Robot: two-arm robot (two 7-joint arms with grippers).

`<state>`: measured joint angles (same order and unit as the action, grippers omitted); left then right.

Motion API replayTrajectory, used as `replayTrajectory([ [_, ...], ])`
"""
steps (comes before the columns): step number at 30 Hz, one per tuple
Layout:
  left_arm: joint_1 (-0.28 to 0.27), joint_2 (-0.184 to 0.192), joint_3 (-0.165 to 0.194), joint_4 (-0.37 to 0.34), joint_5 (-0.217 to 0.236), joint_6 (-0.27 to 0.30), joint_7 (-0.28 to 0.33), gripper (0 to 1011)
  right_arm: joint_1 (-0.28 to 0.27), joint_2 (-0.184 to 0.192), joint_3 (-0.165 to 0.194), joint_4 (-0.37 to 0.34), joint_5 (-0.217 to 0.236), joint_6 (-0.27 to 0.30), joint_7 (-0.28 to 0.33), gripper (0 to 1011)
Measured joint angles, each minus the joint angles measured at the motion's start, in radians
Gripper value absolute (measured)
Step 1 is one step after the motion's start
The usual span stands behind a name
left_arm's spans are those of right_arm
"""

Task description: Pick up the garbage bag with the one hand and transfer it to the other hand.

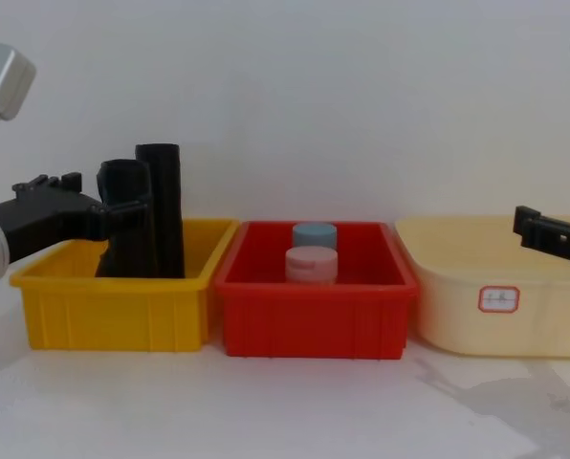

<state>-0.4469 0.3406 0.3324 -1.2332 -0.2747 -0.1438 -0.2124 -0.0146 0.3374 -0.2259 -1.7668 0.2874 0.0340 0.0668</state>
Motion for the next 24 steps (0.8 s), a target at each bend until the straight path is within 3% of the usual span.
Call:
replayTrajectory([
  [24,-0.093,-0.058,-0.002,0.159,0.015,-0.044,-0.035,1001,0.0,0.0,0.0,0.0,0.0,0.0,0.0,1001],
])
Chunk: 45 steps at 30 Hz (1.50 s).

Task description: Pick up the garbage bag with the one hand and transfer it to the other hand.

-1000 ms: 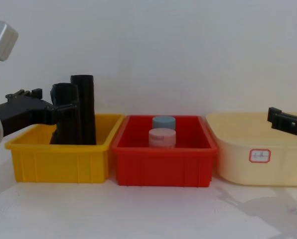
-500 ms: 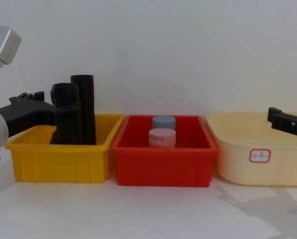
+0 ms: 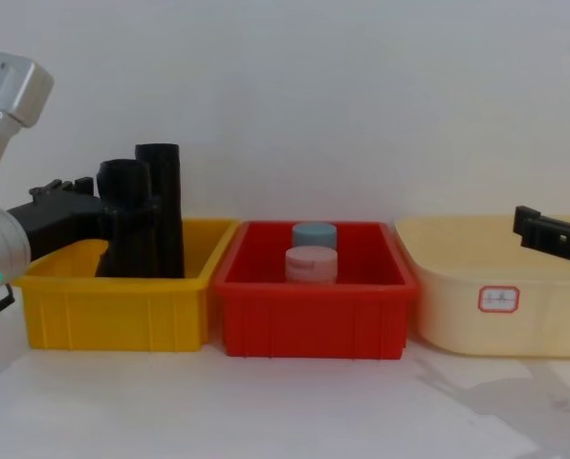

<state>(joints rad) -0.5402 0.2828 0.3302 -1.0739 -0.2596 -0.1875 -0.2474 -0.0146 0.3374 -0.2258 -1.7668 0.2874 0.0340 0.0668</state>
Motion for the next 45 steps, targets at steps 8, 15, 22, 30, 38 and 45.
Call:
replayTrajectory([
  [8,-0.041,-0.022,0.002,0.064,0.007,-0.019,-0.018,956,0.0,0.0,0.0,0.0,0.0,0.0,0.0,1001],
  [15,-0.064,-0.035,0.002,0.098,0.008,-0.028,-0.032,805,0.0,0.0,0.0,0.0,0.0,0.0,0.0,1001],
  [22,-0.071,-0.042,-0.003,0.108,0.009,-0.033,-0.045,606,0.0,0.0,0.0,0.0,0.0,0.0,0.0,1001],
  [30,-0.051,-0.033,-0.01,0.049,0.009,-0.034,-0.056,522,0.0,0.0,0.0,0.0,0.0,0.0,0.0,1001],
  [38,-0.013,-0.009,-0.01,-0.072,0.009,-0.03,-0.092,481,0.0,0.0,0.0,0.0,0.0,0.0,0.0,1001],
  [45,0.008,0.002,-0.002,-0.163,-0.004,-0.025,-0.139,451,0.0,0.0,0.0,0.0,0.0,0.0,0.0,1001],
])
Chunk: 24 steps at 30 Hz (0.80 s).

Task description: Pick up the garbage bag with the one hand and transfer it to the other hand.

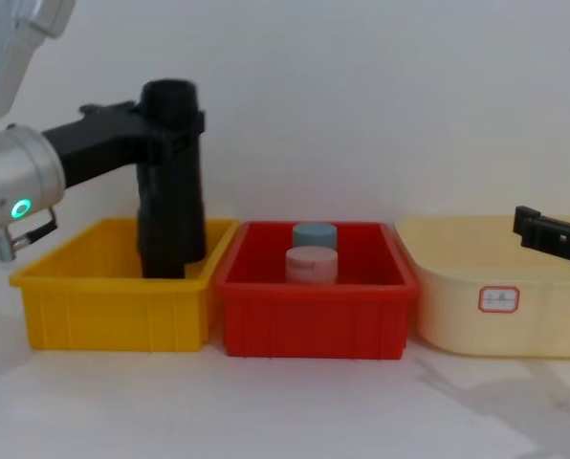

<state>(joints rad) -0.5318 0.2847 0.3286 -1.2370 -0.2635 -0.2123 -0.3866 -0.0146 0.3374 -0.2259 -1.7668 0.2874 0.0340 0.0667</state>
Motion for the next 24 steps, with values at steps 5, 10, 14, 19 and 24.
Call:
replayTrajectory([
  [5,0.005,0.001,0.012,-0.052,-0.017,0.002,-0.041,451,0.0,0.0,0.0,0.0,0.0,0.0,0.0,1001],
  [10,0.003,-0.004,0.028,-0.084,-0.034,0.002,-0.078,451,0.0,0.0,0.0,0.0,0.0,0.0,0.0,1001],
  [14,-0.005,-0.013,0.046,-0.099,-0.05,0.0,-0.111,451,0.0,0.0,0.0,0.0,0.0,0.0,0.0,1001],
  [19,-0.023,-0.033,0.075,-0.101,-0.071,-0.006,-0.157,451,0.0,0.0,0.0,0.0,0.0,0.0,0.0,1001],
  [24,-0.044,-0.063,0.103,-0.081,-0.093,-0.013,-0.199,451,0.0,0.0,0.0,0.0,0.0,0.0,0.0,1001],
])
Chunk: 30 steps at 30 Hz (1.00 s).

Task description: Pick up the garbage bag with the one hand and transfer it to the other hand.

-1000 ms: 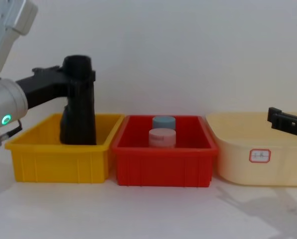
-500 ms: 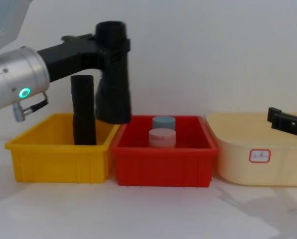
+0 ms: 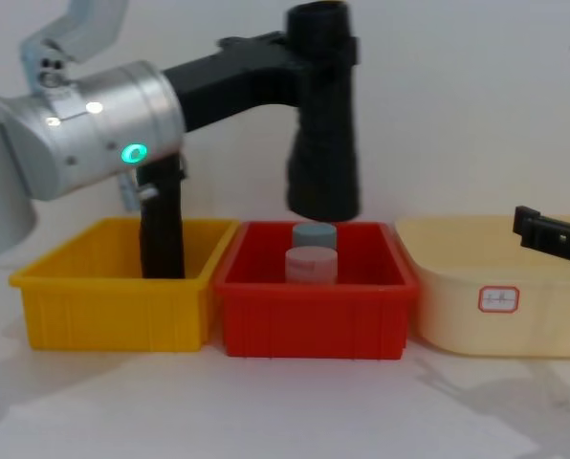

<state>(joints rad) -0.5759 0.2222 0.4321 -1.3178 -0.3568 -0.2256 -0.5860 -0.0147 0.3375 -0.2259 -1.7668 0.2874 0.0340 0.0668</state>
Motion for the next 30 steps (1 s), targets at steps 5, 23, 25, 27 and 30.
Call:
replayTrajectory([
  [5,-0.018,-0.03,0.028,0.03,-0.022,-0.004,-0.037,451,0.0,0.0,0.0,0.0,0.0,0.0,0.0,1001],
  [23,-0.054,-0.087,0.078,0.093,-0.075,-0.01,-0.095,451,-0.003,-0.004,0.004,-0.011,-0.008,-0.008,0.008,1001],
  [25,-0.055,-0.089,0.08,0.095,-0.078,-0.011,-0.097,451,-0.003,-0.004,0.003,-0.014,-0.011,-0.008,0.012,1001],
  [27,-0.057,-0.091,0.082,0.099,-0.081,-0.011,-0.1,451,-0.003,-0.003,0.001,-0.016,-0.012,-0.008,0.015,1001],
  [30,-0.059,-0.094,0.085,0.103,-0.085,-0.011,-0.104,451,-0.002,-0.003,-0.002,-0.02,-0.014,-0.006,0.022,1001],
])
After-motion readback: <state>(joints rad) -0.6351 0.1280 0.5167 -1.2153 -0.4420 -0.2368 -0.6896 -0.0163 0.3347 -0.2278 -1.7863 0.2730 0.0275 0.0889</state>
